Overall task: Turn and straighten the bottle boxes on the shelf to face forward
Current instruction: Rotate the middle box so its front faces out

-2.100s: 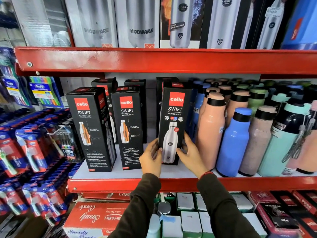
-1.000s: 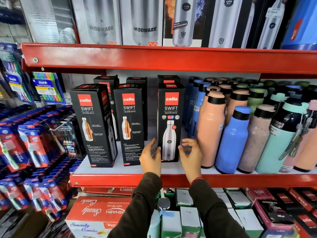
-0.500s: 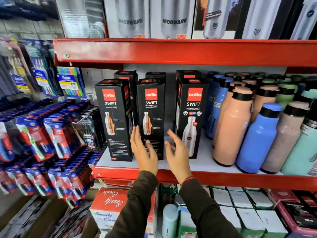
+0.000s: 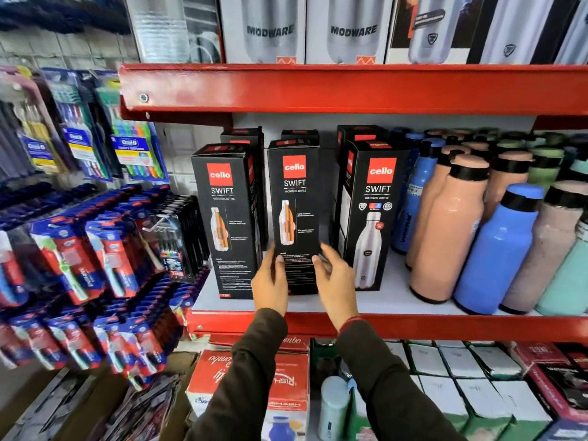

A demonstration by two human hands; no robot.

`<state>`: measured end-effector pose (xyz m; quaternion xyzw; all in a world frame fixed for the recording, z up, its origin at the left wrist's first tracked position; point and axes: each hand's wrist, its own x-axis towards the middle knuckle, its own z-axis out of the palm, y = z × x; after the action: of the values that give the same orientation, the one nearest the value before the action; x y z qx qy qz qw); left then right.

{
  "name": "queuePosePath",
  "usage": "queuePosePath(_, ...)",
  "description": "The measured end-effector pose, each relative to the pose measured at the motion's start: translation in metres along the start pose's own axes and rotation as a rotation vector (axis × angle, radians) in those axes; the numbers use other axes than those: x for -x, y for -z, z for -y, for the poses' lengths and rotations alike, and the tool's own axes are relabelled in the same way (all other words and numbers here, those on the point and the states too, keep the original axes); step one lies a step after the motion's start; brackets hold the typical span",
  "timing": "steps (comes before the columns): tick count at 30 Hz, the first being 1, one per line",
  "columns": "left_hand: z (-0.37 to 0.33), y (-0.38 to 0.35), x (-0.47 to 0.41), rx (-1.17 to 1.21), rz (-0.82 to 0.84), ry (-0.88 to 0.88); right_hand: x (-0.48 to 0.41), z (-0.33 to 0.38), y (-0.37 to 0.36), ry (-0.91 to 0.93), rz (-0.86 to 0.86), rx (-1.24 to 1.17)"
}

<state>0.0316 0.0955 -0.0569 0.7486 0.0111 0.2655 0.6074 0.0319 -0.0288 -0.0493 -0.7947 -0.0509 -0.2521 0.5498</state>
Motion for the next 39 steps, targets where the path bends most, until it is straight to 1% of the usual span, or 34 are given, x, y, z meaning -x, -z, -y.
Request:
queuePosePath(4,-0.008,0.005,-0.002,0.142,-0.003,-0.022,-0.001,0.013,0.004,0.006,0.023,-0.02)
queuePosePath(6,-0.013,0.007,0.0,0.241,0.0,-0.01,0.0,0.017,0.005,0.044,0.047,-0.004)
queuePosePath(9,-0.018,0.007,0.005,0.371,-0.002,0.015,-0.001,0.024,0.008,0.074,0.027,0.032)
queuePosePath(11,-0.02,0.008,0.008,0.396,-0.025,0.029,-0.003,0.027,0.008,0.063,0.006,0.038)
queuePosePath(14,-0.022,0.007,0.013,0.394,-0.04,0.012,-0.005,0.03,0.007,0.034,-0.031,0.054)
queuePosePath(17,-0.022,0.008,0.014,0.343,-0.039,-0.043,-0.006,0.03,0.009,0.026,-0.063,0.067)
queuePosePath(20,-0.022,0.009,0.01,0.209,-0.016,-0.151,-0.008,0.029,0.012,0.009,-0.041,0.032)
queuePosePath(22,-0.02,0.009,0.005,0.128,-0.004,-0.189,-0.007,0.028,0.015,0.015,-0.017,-0.001)
queuePosePath(25,-0.012,0.01,-0.002,0.083,0.058,-0.156,-0.005,0.026,0.019,0.035,0.013,-0.045)
queuePosePath(28,-0.007,0.011,-0.005,0.094,0.092,-0.098,-0.005,0.022,0.019,0.024,0.075,-0.047)
queuePosePath(31,-0.003,0.013,-0.004,0.146,0.065,-0.076,-0.005,0.013,0.015,-0.006,0.132,-0.069)
queuePosePath(35,0.0,0.015,-0.004,0.176,0.015,-0.086,-0.005,0.01,0.014,0.003,0.197,-0.092)
queuePosePath(39,0.001,0.013,-0.001,0.215,-0.01,-0.081,-0.01,0.008,0.014,0.025,0.194,-0.064)
